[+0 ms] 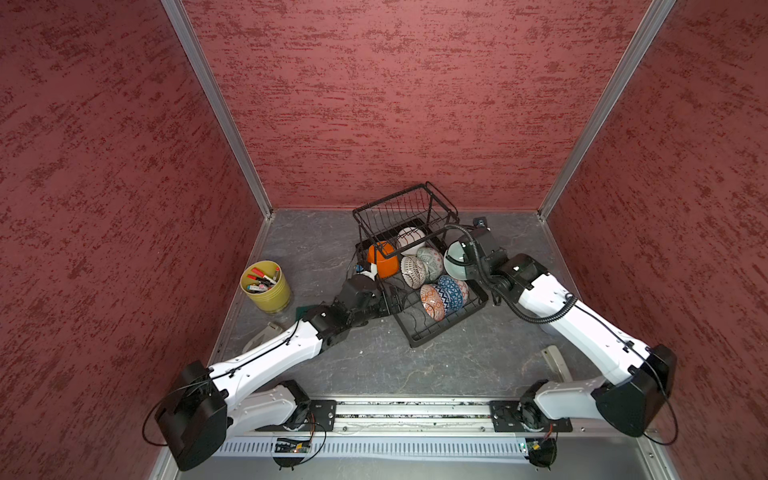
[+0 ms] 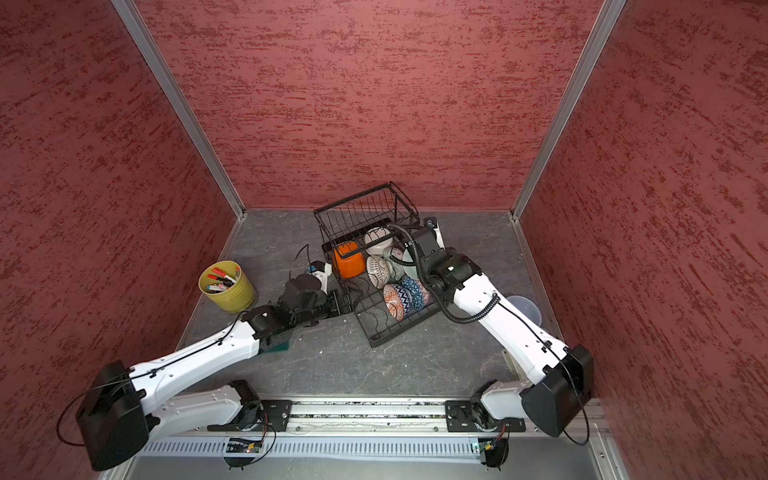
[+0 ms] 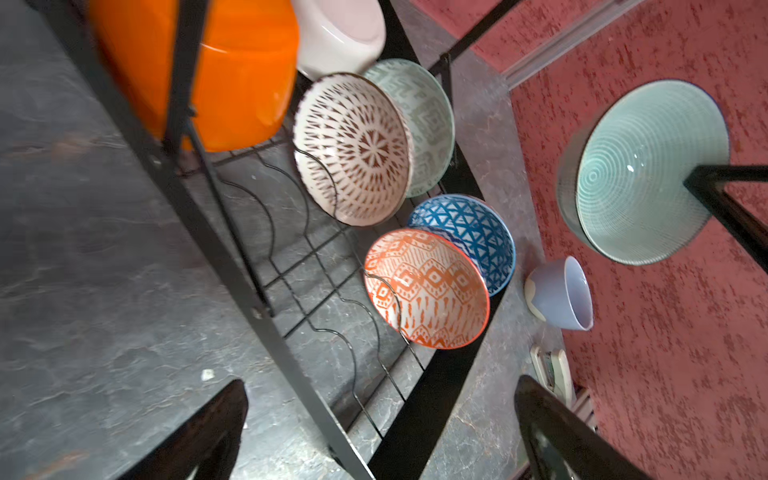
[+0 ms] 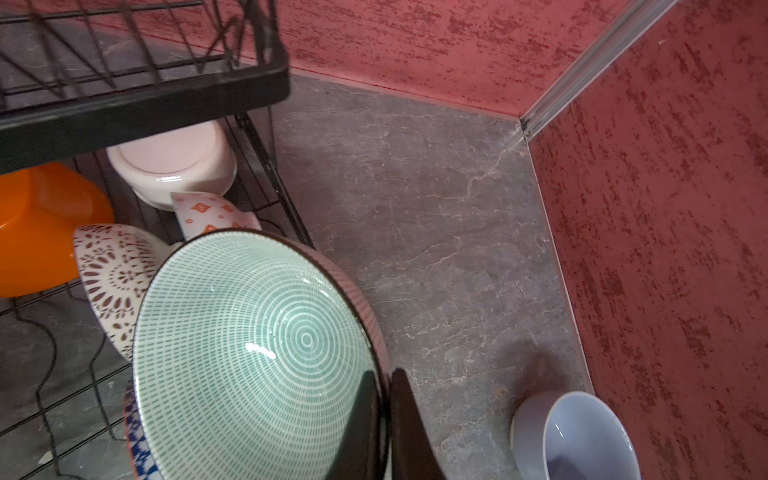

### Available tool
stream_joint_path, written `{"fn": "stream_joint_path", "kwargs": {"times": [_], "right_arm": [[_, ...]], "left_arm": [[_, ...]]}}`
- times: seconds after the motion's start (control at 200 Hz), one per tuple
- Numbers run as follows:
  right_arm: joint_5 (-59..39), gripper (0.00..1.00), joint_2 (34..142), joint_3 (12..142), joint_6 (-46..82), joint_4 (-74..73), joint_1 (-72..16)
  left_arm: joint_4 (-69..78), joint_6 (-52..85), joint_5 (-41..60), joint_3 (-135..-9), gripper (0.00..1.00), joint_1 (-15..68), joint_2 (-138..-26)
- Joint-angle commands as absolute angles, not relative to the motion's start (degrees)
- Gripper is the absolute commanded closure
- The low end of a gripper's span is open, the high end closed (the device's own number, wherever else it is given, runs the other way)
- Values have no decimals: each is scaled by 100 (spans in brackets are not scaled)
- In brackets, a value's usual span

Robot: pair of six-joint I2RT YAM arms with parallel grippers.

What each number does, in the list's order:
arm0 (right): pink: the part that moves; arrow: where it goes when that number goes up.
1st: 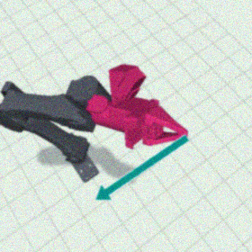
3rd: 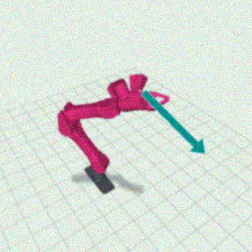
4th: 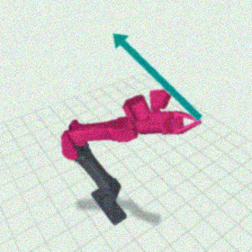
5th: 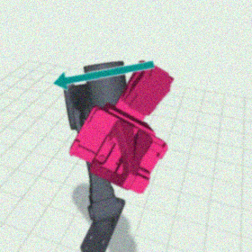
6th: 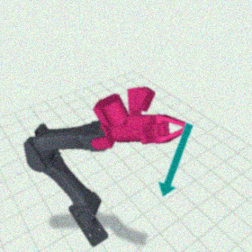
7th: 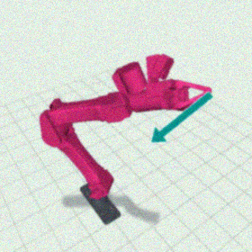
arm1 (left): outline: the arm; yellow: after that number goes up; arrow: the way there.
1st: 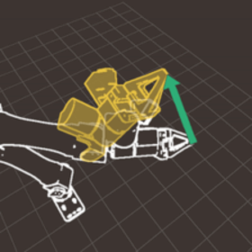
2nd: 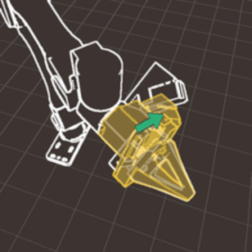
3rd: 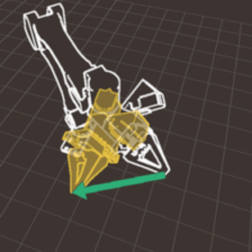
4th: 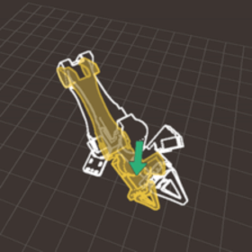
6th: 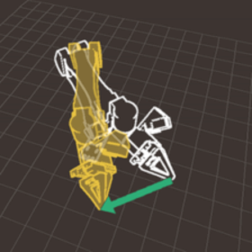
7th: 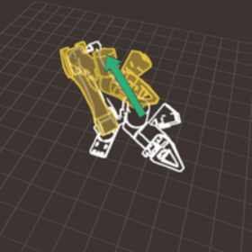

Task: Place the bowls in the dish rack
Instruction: 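Lift the pale green striped bowl and carry it over the rack with the right gripper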

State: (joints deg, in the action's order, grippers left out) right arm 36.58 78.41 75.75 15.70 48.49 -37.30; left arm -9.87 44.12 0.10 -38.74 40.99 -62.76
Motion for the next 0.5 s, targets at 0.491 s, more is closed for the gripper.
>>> {"fn": "stream_joint_path", "kwargs": {"times": [0.491], "right_arm": [[4737, 100, 8983, 8489, 2120, 5467, -5682]], "left_arm": [[-2072, 4465, -106, -3194, 0, 2920, -4537]]}}
